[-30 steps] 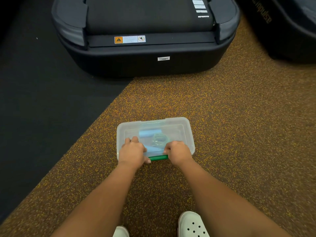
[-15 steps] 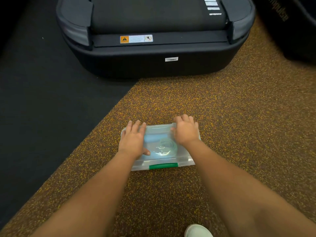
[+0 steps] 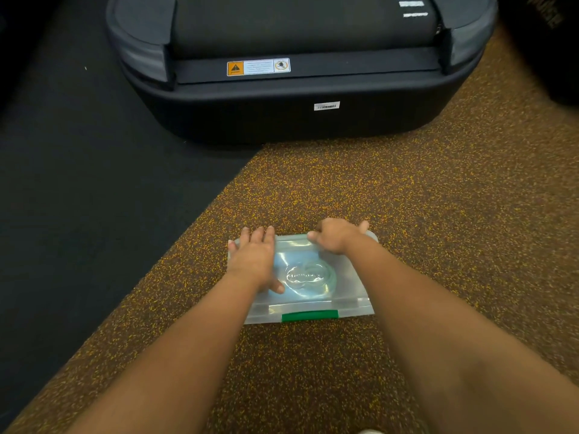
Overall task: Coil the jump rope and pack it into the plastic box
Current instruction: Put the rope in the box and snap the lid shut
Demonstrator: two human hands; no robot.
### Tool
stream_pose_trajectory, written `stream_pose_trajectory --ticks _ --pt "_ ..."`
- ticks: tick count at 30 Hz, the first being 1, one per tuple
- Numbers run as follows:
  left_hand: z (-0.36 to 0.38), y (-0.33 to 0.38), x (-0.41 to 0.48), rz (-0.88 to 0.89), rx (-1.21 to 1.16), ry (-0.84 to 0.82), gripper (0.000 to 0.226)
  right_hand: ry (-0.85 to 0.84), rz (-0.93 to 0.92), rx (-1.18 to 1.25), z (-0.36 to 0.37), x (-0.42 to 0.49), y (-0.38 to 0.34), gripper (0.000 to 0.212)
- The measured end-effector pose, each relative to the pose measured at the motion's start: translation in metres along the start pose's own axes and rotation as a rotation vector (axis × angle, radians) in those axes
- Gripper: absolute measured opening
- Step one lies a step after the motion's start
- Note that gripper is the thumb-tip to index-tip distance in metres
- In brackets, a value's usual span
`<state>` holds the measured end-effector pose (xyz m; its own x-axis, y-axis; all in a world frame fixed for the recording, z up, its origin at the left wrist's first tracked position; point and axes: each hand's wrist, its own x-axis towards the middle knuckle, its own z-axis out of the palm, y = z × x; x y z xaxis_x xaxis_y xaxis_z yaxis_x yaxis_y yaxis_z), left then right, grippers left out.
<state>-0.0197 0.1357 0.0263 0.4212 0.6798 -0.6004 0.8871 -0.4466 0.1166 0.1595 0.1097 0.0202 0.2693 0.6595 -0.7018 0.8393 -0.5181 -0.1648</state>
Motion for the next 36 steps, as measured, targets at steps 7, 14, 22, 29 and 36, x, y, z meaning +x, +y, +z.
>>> stream_pose_trajectory --ticks 7,14,22,29,36 --pt "0.001 0.0 0.001 0.001 -0.002 0.009 0.132 0.137 -0.033 0.182 0.004 0.003 0.005 0.049" --pt "0.002 -0.001 -0.002 0.056 -0.026 0.004 0.13 0.342 -0.212 0.172 0.02 -0.006 0.019 0.037" --pt "0.002 0.001 -0.003 0.086 -0.013 0.015 0.127 0.49 -0.287 0.083 0.036 -0.014 0.021 0.037" --pt "0.004 0.0 -0.004 0.108 -0.031 0.066 0.121 0.559 -0.246 0.242 0.048 -0.001 0.015 0.036" --pt "0.007 -0.003 -0.004 0.119 0.008 0.062 0.121 0.493 -0.303 0.265 0.049 -0.012 0.021 0.036"
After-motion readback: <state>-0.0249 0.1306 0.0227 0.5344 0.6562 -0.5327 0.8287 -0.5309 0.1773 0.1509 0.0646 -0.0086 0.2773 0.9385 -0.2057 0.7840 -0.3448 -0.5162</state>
